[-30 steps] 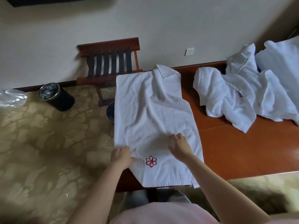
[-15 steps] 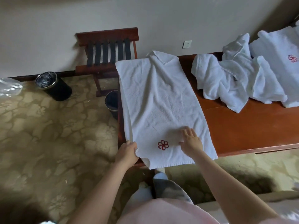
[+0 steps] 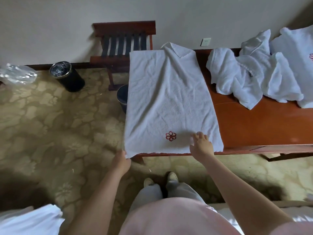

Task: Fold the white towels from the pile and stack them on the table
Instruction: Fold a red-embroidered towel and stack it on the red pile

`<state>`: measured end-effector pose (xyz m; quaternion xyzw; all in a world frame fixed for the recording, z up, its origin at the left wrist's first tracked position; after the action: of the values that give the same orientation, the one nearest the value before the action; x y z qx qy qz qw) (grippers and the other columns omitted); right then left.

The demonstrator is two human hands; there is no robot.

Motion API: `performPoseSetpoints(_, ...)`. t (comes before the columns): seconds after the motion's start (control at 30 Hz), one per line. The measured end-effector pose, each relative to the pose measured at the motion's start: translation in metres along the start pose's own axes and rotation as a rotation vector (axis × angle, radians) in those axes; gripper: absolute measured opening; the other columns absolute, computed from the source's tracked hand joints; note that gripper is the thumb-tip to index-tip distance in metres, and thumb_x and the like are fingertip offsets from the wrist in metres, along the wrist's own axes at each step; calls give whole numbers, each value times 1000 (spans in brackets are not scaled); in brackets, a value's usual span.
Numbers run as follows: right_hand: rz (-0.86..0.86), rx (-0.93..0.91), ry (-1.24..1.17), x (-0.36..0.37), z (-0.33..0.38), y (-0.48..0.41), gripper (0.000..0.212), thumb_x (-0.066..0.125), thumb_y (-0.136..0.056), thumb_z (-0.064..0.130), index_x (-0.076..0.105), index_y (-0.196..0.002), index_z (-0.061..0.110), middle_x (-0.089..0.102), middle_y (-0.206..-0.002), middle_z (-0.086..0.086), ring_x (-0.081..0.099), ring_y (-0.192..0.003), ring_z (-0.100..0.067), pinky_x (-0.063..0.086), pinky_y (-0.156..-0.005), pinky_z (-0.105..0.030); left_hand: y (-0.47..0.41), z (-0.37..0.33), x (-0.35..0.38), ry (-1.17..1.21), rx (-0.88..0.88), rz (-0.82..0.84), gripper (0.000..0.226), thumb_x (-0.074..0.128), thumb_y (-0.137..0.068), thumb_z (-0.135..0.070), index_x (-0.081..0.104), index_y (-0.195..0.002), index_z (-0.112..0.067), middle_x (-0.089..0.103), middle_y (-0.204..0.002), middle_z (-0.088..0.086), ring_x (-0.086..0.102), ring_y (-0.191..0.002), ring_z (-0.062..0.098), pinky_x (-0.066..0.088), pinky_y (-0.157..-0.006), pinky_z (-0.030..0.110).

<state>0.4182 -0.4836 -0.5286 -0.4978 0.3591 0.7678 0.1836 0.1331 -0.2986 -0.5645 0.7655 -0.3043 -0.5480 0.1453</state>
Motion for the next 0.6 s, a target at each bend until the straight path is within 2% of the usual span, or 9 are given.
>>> performPoseSetpoints(0.1,-63,48,-208,3,-8,12,29,48,-90,14,50,-119,15,56,-112,-4,57,-90,-22,54,-71,-40,4,-5,15,198,-104,-25,46,58,-89,-27,46,-128,-7,53,-123,13,53,-109,30,43,-88,35)
performPoseSetpoints(0.17,26,71,-277,15,-18,20,17,50,-92,21,53,-109,17,64,-96,-1,61,-73,-18,56,-63,-37,5,-10,23,349,-138,-88,51,64,-86,-31,43,-125,-7,54,-118,11,55,-104,28,44,-83,34)
performPoseSetpoints(0.2,106,89,-292,25,-24,25,17,52,-93,26,55,-107,17,66,-94,0,61,-72,-15,56,-63,-34,6,-12,27,427,-149,-106,53,65,-85,-30,41,-127,-8,54,-117,9,55,-104,27,44,-81,34)
performPoseSetpoints(0.3,433,181,-353,50,-42,37,27,54,-95,34,58,-112,14,66,-90,1,65,-77,-14,57,-70,-30,4,-12,39,545,-212,-66,67,62,-89,-31,26,-143,-17,50,-129,6,53,-116,27,45,-87,35)
performPoseSetpoints(0.37,558,246,-396,61,-49,45,32,53,-96,35,57,-116,11,64,-86,3,66,-77,-13,56,-66,-27,4,-9,48,603,-237,-70,69,63,-89,-31,24,-145,-19,47,-136,7,52,-118,26,44,-91,36)
performPoseSetpoints(0.47,488,294,-465,69,-49,45,38,56,-94,35,55,-123,11,65,-92,0,65,-81,-14,50,-62,-24,2,-9,50,791,-250,-158,69,69,-84,-25,31,-141,-20,49,-133,2,51,-119,22,44,-96,35)
performPoseSetpoints(0.53,443,382,-710,74,-45,40,45,59,-93,34,48,-130,13,64,-106,-4,63,-90,-16,50,-67,-27,1,-8,53,968,-328,-121,65,72,-83,-24,37,-138,-21,50,-129,-2,51,-118,20,46,-97,40)
performPoseSetpoints(0.6,412,486,-1046,75,-37,35,43,62,-92,33,48,-128,14,63,-115,-6,62,-97,-18,50,-74,-31,1,-9,58,1183,-448,-21,56,70,-86,-19,43,-135,-17,52,-130,4,52,-118,21,47,-94,39)
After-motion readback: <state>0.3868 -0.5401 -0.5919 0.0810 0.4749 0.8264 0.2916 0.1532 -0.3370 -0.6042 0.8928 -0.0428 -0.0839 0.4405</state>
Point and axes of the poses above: each hand's wrist, its own y-axis away from the middle knuckle, its own x-axis out of the palm, z = x × y, the point moved 4 cm from there along -y, towards the middle knuckle
